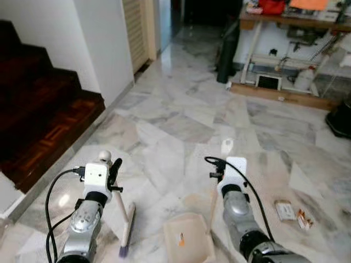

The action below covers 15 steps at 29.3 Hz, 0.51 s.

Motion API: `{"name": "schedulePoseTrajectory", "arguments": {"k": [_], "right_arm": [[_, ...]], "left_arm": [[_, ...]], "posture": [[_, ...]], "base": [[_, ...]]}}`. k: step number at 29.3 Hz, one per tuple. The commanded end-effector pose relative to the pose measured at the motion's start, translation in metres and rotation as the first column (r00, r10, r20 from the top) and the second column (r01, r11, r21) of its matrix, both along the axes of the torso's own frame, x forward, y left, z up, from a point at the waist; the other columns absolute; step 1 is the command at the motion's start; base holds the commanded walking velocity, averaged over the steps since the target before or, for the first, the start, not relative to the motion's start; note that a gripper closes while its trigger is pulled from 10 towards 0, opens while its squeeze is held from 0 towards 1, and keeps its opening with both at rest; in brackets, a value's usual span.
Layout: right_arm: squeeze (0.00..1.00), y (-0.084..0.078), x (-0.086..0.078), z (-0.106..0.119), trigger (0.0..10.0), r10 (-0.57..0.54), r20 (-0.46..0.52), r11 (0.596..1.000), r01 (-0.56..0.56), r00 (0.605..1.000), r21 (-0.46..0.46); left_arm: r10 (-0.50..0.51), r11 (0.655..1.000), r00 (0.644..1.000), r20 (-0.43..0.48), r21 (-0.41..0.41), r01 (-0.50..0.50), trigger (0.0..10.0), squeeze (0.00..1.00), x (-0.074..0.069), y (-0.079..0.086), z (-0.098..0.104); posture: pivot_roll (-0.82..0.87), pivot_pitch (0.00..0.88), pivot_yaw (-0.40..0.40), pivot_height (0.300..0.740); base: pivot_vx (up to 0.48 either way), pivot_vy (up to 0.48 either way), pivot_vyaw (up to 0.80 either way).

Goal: Sweep floor

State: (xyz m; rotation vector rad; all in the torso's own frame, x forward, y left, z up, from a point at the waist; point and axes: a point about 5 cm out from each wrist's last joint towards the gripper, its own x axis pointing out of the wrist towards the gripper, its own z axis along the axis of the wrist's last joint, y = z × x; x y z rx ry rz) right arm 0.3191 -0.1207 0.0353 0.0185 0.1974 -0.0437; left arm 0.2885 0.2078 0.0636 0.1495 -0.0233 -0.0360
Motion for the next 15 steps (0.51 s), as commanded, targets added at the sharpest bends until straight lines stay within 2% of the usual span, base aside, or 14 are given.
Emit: {"name": "schedulePoseTrajectory", "arguments": {"k": [1,15], "right_arm": [[0.0,-0.0119,0.0046,0.0072,10.0,-0.051,0.039,0.999,0.05,0.998,0.007],[0.0,-0.004,-0.0008,0.0013,10.0,-0.029,0.023,1.0,0.029,0.999,0.008]], "left_arm": [[-0.018,1.0,0.999,0.03,0.0,0.018,10.0,0.0,0.0076,-0.0054,0.0082],[-0.001,1.0,1.0,0.027,-0.004,0.001,10.0,0.0,0.0042,-0.0023,0.0043]], "posture": [[0.02,0.0,0.025,0.74],[0.03,0.0,0.008,0.74]], "base": [[0.311,0.0,0.0],[0.311,0.0,0.0]]}}
